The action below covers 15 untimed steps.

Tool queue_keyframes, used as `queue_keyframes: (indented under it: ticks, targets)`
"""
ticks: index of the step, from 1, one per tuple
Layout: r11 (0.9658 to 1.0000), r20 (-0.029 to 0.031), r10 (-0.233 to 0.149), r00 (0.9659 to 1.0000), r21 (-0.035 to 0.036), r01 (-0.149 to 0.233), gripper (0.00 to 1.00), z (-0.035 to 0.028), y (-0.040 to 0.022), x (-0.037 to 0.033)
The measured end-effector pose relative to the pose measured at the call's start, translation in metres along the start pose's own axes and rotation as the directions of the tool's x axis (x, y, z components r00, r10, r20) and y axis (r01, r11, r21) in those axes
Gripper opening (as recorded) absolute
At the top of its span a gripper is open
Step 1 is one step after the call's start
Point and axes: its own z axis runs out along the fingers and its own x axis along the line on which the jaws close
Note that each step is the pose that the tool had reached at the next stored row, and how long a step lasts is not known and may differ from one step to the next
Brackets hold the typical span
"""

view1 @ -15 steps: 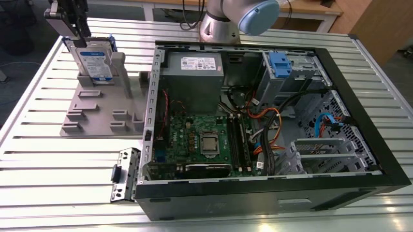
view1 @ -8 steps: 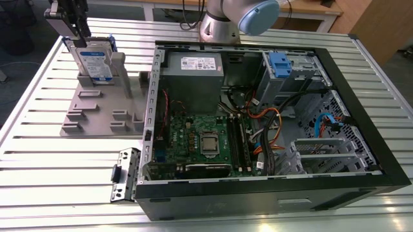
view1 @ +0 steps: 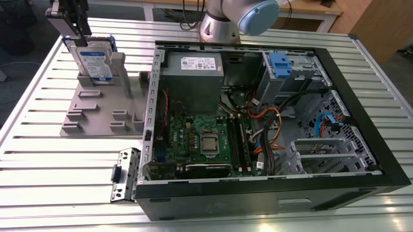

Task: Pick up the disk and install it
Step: 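Pick up the disk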

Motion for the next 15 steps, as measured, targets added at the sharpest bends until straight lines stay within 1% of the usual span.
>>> queue_keyframes:
  ticks: [8,15]
  targets:
    - [1.0,0.0,0.0,1.0,0.0,0.0,0.47,0.0012,-0.0003,-0.0075]
    - [1.0,0.0,0.0,1.0,0.0,0.0,0.47,0.0023,-0.0004,-0.0113]
